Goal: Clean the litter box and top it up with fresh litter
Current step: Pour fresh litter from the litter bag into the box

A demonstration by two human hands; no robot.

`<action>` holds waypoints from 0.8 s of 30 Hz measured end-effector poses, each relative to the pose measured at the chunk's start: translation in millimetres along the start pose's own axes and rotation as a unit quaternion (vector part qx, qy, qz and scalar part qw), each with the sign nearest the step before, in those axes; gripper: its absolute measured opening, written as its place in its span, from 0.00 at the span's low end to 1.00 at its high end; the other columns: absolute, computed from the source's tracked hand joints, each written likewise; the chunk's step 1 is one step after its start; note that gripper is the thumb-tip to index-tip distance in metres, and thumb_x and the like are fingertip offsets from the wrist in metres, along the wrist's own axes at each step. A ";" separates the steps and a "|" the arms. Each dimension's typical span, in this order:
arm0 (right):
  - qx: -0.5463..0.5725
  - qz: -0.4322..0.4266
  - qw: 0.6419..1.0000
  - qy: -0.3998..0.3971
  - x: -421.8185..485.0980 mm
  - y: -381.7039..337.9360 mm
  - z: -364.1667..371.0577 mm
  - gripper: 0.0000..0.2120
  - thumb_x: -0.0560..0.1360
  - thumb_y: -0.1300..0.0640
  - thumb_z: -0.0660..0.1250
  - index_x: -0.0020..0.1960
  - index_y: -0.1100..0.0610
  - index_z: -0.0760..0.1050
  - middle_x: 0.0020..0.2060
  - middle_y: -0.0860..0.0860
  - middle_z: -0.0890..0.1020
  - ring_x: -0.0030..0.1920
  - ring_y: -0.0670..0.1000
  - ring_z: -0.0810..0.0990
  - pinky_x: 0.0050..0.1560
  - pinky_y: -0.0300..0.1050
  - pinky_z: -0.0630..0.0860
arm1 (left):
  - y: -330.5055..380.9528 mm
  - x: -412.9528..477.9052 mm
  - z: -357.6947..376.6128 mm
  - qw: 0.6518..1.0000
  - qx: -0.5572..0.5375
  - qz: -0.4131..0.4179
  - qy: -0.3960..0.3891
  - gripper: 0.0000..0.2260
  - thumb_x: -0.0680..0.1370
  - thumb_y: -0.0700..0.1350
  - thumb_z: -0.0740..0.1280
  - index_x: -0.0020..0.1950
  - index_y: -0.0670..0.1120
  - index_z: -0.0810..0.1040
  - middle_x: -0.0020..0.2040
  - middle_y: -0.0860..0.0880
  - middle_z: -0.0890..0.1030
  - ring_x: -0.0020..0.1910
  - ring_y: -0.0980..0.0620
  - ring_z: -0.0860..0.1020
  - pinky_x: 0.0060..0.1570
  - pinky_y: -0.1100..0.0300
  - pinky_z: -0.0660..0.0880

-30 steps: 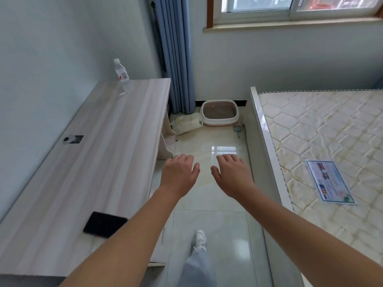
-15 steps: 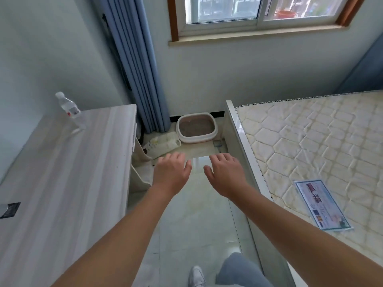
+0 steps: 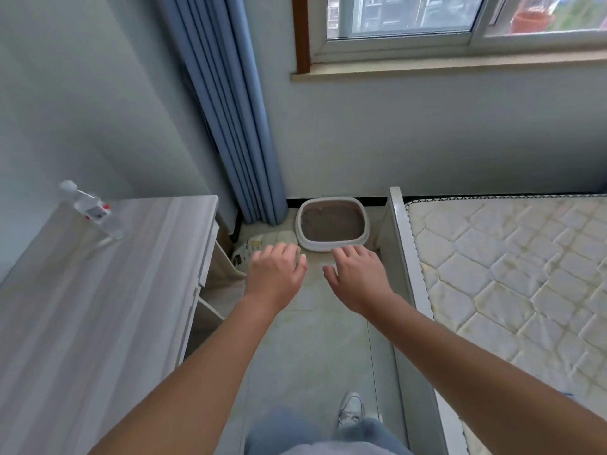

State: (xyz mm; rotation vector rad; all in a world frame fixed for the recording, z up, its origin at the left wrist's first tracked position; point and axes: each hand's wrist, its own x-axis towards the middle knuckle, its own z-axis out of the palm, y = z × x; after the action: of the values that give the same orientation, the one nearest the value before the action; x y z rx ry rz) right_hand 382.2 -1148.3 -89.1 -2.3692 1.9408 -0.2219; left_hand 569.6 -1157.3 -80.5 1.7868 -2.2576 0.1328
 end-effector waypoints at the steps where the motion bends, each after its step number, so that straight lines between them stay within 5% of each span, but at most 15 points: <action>1: 0.001 -0.009 1.000 0.001 16.3 2.5 0.3 0.18 0.79 0.43 0.56 0.53 0.56 0.76 0.51 0.52 0.81 0.55 0.57 0.78 0.53 0.50 0.72 | -2.9 12.3 1.6 1.000 0.001 -0.007 0.002 0.19 0.79 0.55 0.53 0.47 0.46 0.79 0.42 0.48 0.80 0.40 0.44 0.78 0.40 0.52 0.71; 6: 0.011 -0.034 0.999 0.002 97.2 4.7 5.2 0.23 0.78 0.43 0.48 0.53 0.56 0.77 0.51 0.52 0.82 0.55 0.57 0.78 0.54 0.50 0.73 | -29.9 75.7 17.9 0.999 0.004 -0.030 -0.012 0.19 0.80 0.56 0.51 0.48 0.46 0.77 0.43 0.49 0.80 0.42 0.45 0.77 0.42 0.51 0.73; 24: 0.003 0.033 0.999 -0.040 340.3 14.8 62.2 0.22 0.77 0.43 0.48 0.47 0.56 0.74 0.47 0.52 0.82 0.53 0.58 0.78 0.52 0.51 0.73 | -148.5 296.4 136.5 0.999 -0.018 0.020 -0.044 0.19 0.78 0.55 0.55 0.44 0.45 0.80 0.40 0.46 0.81 0.39 0.42 0.79 0.39 0.51 0.73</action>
State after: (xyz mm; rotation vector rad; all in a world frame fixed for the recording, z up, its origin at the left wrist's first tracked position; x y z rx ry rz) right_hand 442.7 -1486.7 -130.0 -2.2693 1.9736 -0.1273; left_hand 630.9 -1503.9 -148.8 1.7626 -2.3425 0.0206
